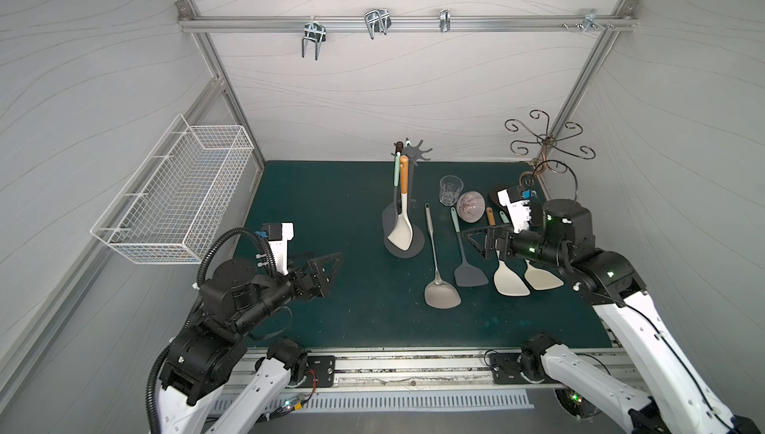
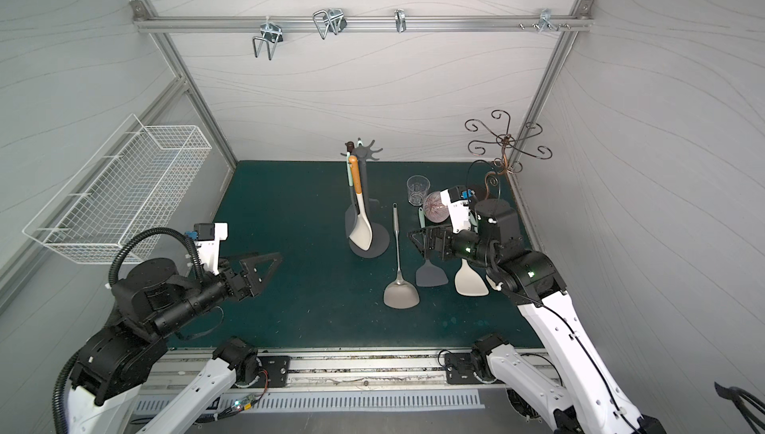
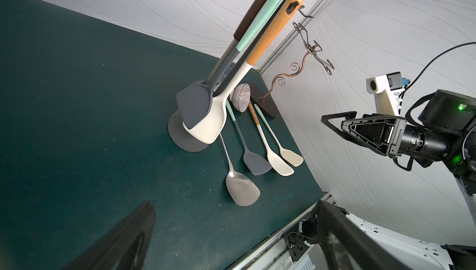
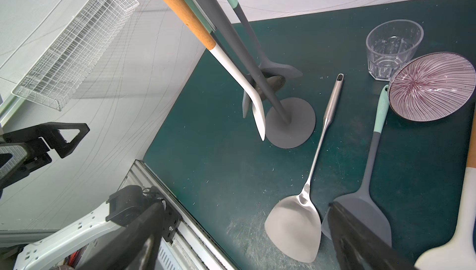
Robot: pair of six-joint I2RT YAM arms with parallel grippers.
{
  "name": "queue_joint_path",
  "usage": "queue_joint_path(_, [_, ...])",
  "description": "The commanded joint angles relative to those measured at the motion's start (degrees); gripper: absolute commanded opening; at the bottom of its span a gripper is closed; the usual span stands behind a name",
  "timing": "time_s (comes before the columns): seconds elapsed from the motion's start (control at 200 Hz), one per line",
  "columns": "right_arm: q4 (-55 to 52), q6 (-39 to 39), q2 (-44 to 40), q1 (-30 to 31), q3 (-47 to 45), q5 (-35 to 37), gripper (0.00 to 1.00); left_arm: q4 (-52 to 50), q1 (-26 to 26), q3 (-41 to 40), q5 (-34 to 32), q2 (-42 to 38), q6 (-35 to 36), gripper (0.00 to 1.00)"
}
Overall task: Take the spatula off the kitchen utensil rack
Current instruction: Take off the spatula from the rack.
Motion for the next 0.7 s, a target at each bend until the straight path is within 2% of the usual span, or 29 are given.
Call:
queue_joint_path(0.0, [1.1, 2.8, 0.6, -0.2, -1.2, 0.8, 0.99, 7.6, 0.3, -2.8, 2.8, 1.9, -1.9, 1.00])
queue_joint_path(0.155, [5.3, 3.9, 0.2, -0.7, -3.0, 1.5, 0.99, 18.3, 0.2, -7.5, 4.3, 5.8, -5.6, 1.00])
queue_joint_path(0.315, [8.9, 2.6, 0.3, -3.1, -4.8, 0.3, 0.99, 27.6, -2.5, -11.2, 1.3, 10.1, -7.3, 1.00])
queue_joint_path(0.5, [13.0, 2.7, -0.8, -3.9, -7.7, 1.3, 0.99, 39.0, -9.2, -14.7, -7.3, 16.4, -4.6, 0.96])
queue_joint_path(0.695, [17.6, 4.3, -1.9, -3.9, -10.5, 2.2, 0.99, 53.2, -10.5, -15.0, -7.2, 27.0, 1.6, 0.89])
